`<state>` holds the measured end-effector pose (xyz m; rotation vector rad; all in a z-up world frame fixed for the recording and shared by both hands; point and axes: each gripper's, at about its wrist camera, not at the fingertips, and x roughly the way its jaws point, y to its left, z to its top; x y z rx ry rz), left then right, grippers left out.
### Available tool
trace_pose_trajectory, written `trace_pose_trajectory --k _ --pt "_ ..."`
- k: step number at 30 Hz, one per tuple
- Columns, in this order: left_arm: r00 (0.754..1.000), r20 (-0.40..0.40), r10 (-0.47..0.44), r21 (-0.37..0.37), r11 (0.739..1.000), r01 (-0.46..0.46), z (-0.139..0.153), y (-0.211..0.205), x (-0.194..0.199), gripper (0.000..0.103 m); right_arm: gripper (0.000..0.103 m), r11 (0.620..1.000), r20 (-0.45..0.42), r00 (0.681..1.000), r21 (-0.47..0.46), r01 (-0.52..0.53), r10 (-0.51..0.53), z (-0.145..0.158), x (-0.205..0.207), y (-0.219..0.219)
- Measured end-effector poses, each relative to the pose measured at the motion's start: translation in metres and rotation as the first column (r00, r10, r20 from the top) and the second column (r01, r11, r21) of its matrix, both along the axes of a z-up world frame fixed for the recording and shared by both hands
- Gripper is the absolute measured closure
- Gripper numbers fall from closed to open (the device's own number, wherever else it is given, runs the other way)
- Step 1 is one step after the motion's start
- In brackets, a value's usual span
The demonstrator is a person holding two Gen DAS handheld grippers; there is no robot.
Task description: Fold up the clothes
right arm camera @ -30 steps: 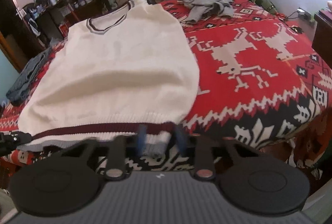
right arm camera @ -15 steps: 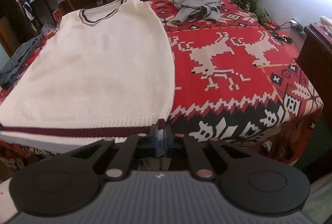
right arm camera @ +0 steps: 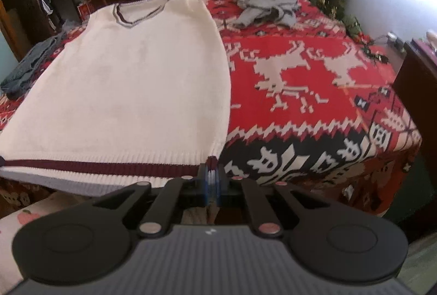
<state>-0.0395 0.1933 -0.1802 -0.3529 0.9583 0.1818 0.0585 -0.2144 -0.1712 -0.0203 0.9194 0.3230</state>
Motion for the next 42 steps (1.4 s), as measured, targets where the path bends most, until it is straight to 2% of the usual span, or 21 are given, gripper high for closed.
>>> trace_pose_trajectory --k 1,3,6,9,14,16,20,22,24,27,32,37,42 --pt "1.000 0.005 -0.011 0.010 1.000 0.011 0.002 -0.002 0.000 0.096 0.098 1.000 -0.004 1.000 0.005 0.000 0.000 -0.001 0.001 0.001" --pt "1.000 0.013 -0.018 0.021 1.000 0.017 0.005 -0.003 -0.003 0.085 0.097 1.000 0.002 1.000 0.006 -0.009 0.009 0.000 0.000 0.002" --pt "1.000 0.014 -0.003 0.045 0.999 0.002 0.010 0.000 -0.005 0.076 0.092 1.000 0.014 1.000 0.013 -0.014 0.014 0.003 -0.002 0.000" --pt "0.999 0.038 0.019 0.035 0.999 -0.021 0.017 0.008 -0.006 0.076 0.091 1.000 0.035 0.999 0.013 0.008 -0.008 0.011 -0.001 -0.005" --pt "0.994 0.082 0.070 0.072 0.995 -0.076 0.031 0.028 0.006 0.076 0.089 0.999 0.070 0.997 0.028 0.022 -0.024 0.023 0.012 -0.013" --pt "0.992 0.097 0.076 0.095 0.992 -0.085 0.036 0.038 0.016 0.076 0.085 1.000 0.079 0.997 0.025 0.013 -0.015 0.025 0.021 -0.009" --pt "0.991 0.119 0.054 0.143 0.987 -0.071 0.041 0.055 0.049 0.078 0.085 1.000 0.104 0.994 0.008 -0.020 0.020 0.027 0.042 0.003" --pt "0.992 0.115 0.045 0.135 0.989 -0.061 0.042 0.064 0.069 0.084 0.085 0.999 0.115 0.993 -0.007 -0.034 0.034 0.026 0.056 0.011" --pt "0.992 0.118 0.036 0.132 0.990 -0.052 0.043 0.071 0.089 0.084 0.085 0.999 0.123 0.992 -0.008 -0.038 0.038 0.026 0.074 0.018" --pt "0.993 0.117 0.015 0.174 0.984 -0.035 0.044 0.076 0.118 0.084 0.085 1.000 0.129 0.992 0.018 -0.021 0.018 0.027 0.108 0.026" --pt "0.996 0.091 -0.012 0.197 0.980 -0.006 0.036 0.085 0.168 0.084 0.084 1.000 0.155 0.988 0.019 -0.008 0.005 0.029 0.171 0.045" --pt "0.996 0.090 -0.018 0.155 0.988 0.004 0.026 0.096 0.211 0.081 0.082 0.999 0.165 0.985 -0.012 -0.040 0.042 0.025 0.240 0.075" --pt "0.997 0.078 -0.026 0.160 0.987 0.013 0.020 0.101 0.242 0.080 0.082 0.997 0.153 0.986 -0.046 -0.064 0.070 0.013 0.294 0.102"
